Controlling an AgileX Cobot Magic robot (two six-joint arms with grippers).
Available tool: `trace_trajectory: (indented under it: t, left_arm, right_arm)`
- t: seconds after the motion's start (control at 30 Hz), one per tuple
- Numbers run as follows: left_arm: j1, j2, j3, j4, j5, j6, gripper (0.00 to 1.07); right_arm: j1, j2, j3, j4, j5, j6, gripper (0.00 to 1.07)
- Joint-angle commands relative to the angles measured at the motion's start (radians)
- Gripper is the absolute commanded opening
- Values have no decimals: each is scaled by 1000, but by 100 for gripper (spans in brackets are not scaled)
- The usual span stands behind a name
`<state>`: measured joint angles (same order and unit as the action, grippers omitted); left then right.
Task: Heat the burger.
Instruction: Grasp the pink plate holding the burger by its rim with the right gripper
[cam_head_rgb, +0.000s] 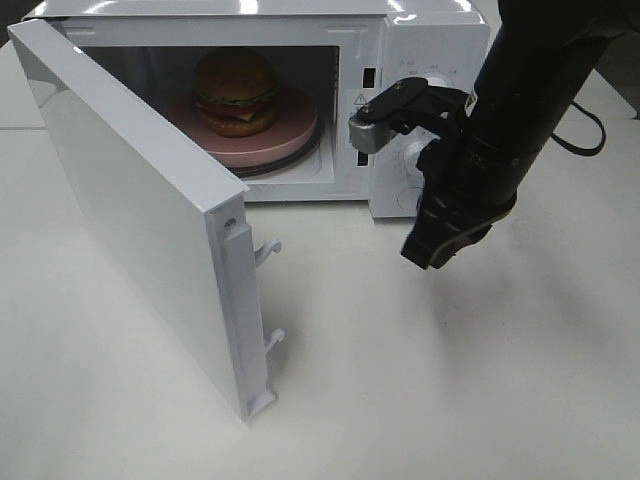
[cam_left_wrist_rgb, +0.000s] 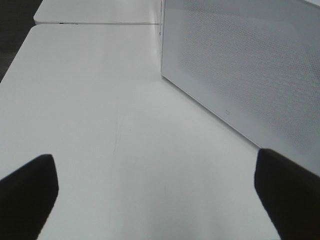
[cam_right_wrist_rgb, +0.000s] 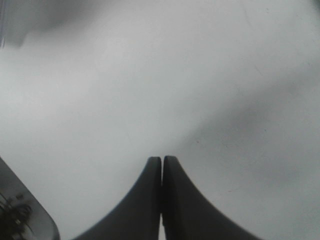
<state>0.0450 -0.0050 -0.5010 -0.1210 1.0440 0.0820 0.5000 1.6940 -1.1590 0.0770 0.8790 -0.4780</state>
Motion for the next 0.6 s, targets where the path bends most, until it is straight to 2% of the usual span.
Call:
trace_trajectory:
  t: [0.03,0.07,0.1,0.13,0.37,0.47,0.53,0.57,0.6]
  left_arm:
    - [0,-23,3,-7,-9,-5,100]
    - [0,-23,3,-7,-9,-5,100]
    - [0,-23,3,-7,-9,-5,100]
    - [0,-23,3,-7,-9,-5,100]
    - [0,-23,3,-7,-9,-5,100]
    - [0,-23,3,-7,-9,-5,100]
    - [0,-23,3,-7,-9,-5,100]
    - [0,-23,3,-7,-9,-5,100]
    - [0,-23,3,-7,-9,-5,100]
  right_arm:
    - [-6,-7,-9,-43,33,-276,0]
    - [-6,-7,-10,-67,32,-434,0]
    - [-6,-7,-10,-67,32,-434,0]
    - [-6,-7,-12,-85,37,-561,1]
    - [-3,-7,-12,-111,29,-861,8]
    - [-3,-7,-12,-111,-1,-963,14]
    - [-1,-7,-12,-111,-49,-1024,22]
    - [-1,-7,-12,-111,-49,-1024,22]
    - [14,-7,-12,-128,-86,-1032,30]
